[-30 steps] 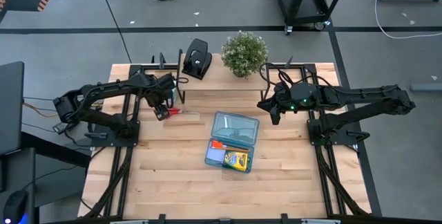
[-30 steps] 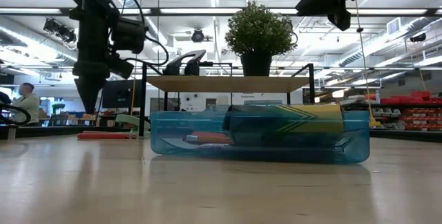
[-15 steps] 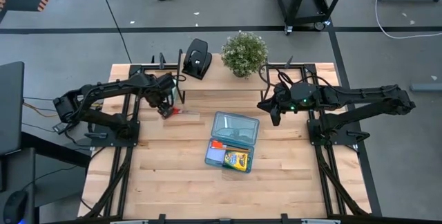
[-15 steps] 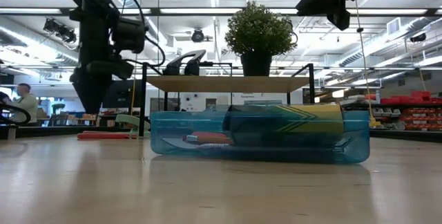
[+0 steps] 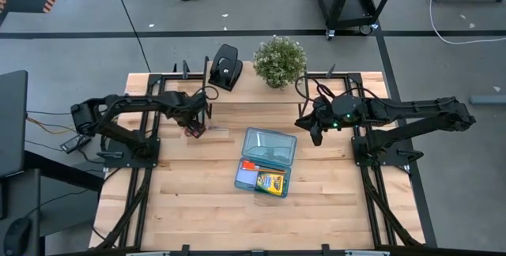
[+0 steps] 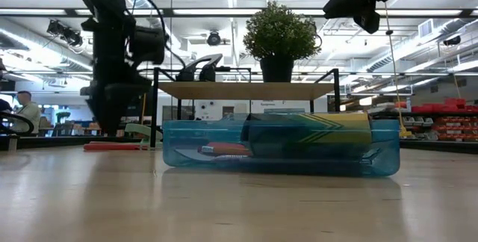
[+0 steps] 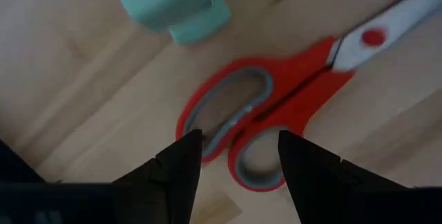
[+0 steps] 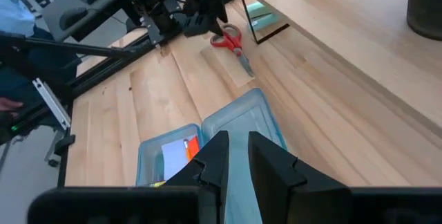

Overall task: Pack school essentials
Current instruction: Put the orange scissor into the blue supply box

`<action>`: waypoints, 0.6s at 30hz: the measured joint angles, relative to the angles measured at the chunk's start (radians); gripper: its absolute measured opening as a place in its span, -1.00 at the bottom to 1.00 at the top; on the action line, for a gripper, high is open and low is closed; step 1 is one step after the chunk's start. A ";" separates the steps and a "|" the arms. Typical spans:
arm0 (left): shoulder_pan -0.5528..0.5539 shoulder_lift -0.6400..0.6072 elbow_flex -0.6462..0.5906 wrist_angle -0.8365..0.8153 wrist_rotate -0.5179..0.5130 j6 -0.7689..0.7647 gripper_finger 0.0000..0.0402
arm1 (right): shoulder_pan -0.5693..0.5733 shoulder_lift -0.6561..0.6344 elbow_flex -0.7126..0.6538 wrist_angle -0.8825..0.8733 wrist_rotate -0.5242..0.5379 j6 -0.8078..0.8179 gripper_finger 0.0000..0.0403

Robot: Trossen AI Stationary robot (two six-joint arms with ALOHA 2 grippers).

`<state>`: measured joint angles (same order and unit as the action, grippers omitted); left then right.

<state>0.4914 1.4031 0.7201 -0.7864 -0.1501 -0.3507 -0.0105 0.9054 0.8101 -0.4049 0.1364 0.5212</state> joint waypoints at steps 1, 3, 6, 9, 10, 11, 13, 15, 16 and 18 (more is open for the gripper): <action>-0.006 0.010 -0.008 0.004 -0.010 -0.004 0.01 | 0.000 0.000 0.000 0.000 0.000 0.004 -0.68; -0.016 0.023 -0.018 0.016 -0.036 -0.009 0.01 | 0.000 0.000 0.000 0.000 -0.005 0.016 -0.68; -0.020 0.024 -0.025 0.034 -0.041 0.018 0.01 | 0.000 0.000 0.000 -0.001 -0.027 0.026 -0.68; -0.018 0.024 -0.024 0.064 -0.029 0.073 0.01 | 0.000 0.000 0.000 -0.007 -0.041 0.027 -0.68; -0.017 0.024 -0.024 0.064 -0.020 0.097 0.02 | 0.000 0.000 0.000 -0.008 -0.042 0.027 -0.68; -0.017 0.025 -0.024 0.068 -0.007 0.126 0.03 | 0.000 0.000 0.000 -0.008 -0.042 0.027 -0.68; -0.017 0.031 -0.024 0.078 0.013 0.172 0.04 | 0.000 0.000 0.000 -0.008 -0.042 0.028 -0.68; -0.017 0.030 -0.024 0.073 0.019 0.207 0.04 | 0.000 0.000 0.000 -0.008 -0.042 0.029 -0.68; -0.017 0.030 -0.024 0.075 0.019 0.226 0.03 | 0.000 0.000 0.000 -0.008 -0.042 0.030 -0.68; -0.017 0.030 -0.024 0.073 0.020 0.247 0.02 | 0.000 0.000 0.000 -0.008 -0.042 0.036 -0.68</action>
<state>0.4743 1.4334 0.6956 -0.7132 -0.1301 -0.1042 -0.0105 0.9054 0.8101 -0.4126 0.0940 0.5569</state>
